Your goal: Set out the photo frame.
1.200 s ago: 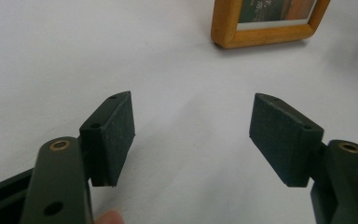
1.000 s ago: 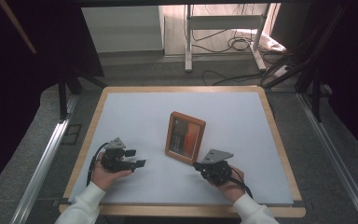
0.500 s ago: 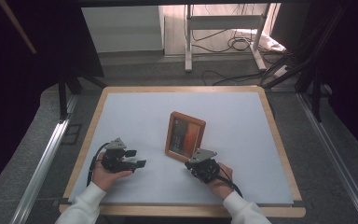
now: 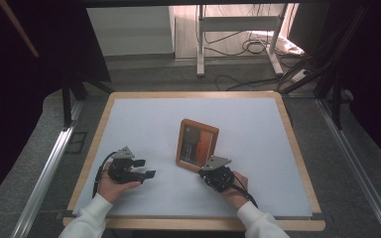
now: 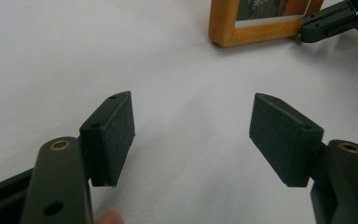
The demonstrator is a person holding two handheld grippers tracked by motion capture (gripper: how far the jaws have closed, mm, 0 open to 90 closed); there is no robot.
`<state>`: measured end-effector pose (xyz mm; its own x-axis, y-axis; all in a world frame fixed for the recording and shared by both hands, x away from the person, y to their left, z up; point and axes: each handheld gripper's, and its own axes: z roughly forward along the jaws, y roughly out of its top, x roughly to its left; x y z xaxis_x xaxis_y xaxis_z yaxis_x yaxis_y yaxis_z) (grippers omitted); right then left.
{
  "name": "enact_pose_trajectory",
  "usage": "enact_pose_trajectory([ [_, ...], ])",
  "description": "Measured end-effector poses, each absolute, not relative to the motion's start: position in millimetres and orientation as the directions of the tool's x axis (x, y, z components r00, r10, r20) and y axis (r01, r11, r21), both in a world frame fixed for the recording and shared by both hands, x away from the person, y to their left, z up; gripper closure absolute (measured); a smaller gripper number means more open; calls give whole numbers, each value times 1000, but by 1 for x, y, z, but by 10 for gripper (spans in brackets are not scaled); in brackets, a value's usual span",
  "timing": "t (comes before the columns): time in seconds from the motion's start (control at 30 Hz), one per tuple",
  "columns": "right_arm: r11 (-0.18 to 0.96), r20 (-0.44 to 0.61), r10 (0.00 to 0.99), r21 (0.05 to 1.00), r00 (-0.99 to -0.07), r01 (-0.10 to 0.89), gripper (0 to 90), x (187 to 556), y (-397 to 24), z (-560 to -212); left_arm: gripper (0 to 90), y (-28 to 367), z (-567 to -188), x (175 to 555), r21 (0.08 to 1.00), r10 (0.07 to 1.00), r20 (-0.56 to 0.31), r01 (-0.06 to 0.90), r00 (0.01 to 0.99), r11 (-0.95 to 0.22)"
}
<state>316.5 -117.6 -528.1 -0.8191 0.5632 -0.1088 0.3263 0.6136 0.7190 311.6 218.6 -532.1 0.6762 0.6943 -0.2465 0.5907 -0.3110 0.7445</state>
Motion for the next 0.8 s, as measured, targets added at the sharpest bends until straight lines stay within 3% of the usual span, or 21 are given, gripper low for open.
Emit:
enact_pose_trajectory([
  [0.8, 603, -113, 589, 721, -800, 342, 900, 323, -133, -528, 308, 218, -532, 312, 744, 693, -246, 590, 678, -313],
])
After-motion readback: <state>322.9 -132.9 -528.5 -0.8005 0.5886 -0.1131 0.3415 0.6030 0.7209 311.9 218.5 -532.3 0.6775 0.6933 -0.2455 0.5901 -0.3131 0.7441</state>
